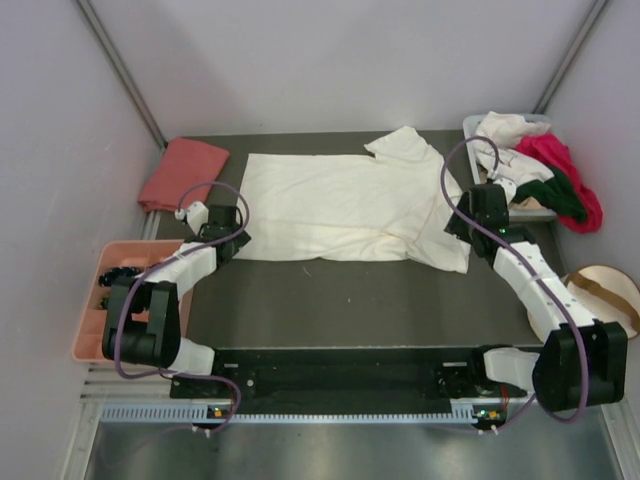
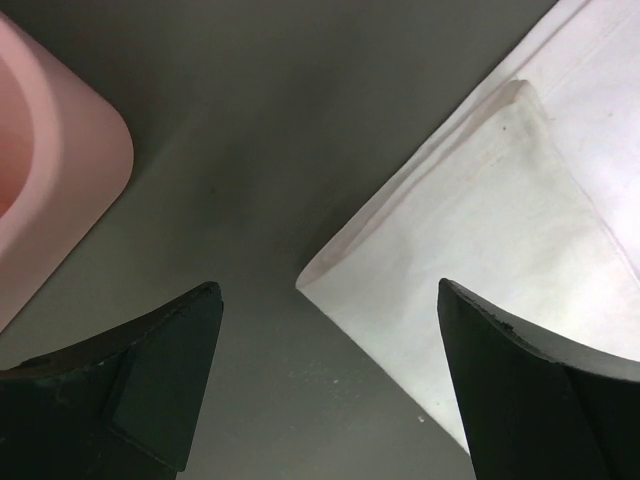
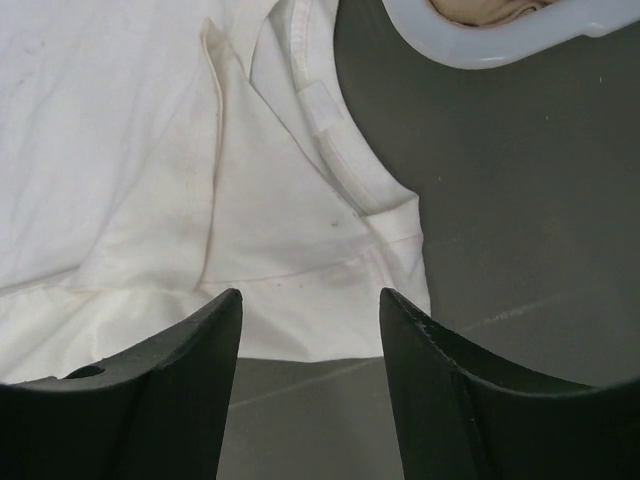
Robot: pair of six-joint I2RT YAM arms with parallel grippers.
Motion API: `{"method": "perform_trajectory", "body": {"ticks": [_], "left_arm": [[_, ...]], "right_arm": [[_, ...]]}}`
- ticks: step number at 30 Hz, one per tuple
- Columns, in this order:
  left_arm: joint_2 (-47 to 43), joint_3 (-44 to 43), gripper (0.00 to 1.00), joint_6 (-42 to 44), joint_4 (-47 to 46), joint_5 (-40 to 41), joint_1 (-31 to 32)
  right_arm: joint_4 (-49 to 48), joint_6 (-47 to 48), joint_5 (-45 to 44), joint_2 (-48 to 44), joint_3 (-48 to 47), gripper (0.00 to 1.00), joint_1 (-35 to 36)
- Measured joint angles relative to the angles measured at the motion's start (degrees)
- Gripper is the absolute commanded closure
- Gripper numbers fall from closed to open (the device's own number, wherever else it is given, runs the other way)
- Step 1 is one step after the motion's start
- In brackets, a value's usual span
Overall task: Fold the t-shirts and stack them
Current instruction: Fold the flattened tshirt in 1/3 of the way
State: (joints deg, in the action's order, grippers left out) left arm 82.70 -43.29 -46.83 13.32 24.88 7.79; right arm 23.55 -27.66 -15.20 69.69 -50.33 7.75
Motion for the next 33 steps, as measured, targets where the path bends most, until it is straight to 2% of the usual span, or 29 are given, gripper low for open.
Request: {"method": "perform_trajectory", "body": {"ticks": [3,7,20,23,24,27,28,30,33], "left_arm": [[-0.2,0.7,0.12,0.0,0.0,0.0,0.0],[-0.3,1.4,0.21,0.0,0.0,0.2,0.0],[3.4,1.8,0.34,0.0,-0.6,0.7,0.0],[4.1,1.4,0.44,0.0,-1.4,0.5,0.0],[4.4,1.3,0.53,0.0,-1.7,0.4,0.0],[5.4,0.8,0.73,-0.1,-2.9,0.2,0.0],[5.7,0.6,0.87,-0.1,-3.3,0.0,0.0],[6.3,0.3,1.00,-0.3,-4.0,-0.7,0.0],[6.7,-0.2,1.00,0.0,-4.4,-1.0,0.2]], "right_arm": [[0.6,-0.2,0.4,-2.4,2.0,0.42,0.1],[1.6,-0.6,0.6,-4.8,3.8,0.42,0.1],[3.0,-0.7,0.7,-6.6,5.4,0.41,0.1],[2.9,-0.7,0.7,-7.1,5.6,0.41,0.1],[2.9,-0.7,0.7,-7.3,5.7,0.41,0.1],[3.1,-0.7,0.7,-7.5,6.1,0.41,0.1],[3.1,-0.7,0.6,-7.5,6.1,0.41,0.1],[3.1,-0.7,0.5,-7.6,6.5,0.41,0.1],[3.3,-0.9,0.1,-7.8,6.8,0.41,0.1]]}}
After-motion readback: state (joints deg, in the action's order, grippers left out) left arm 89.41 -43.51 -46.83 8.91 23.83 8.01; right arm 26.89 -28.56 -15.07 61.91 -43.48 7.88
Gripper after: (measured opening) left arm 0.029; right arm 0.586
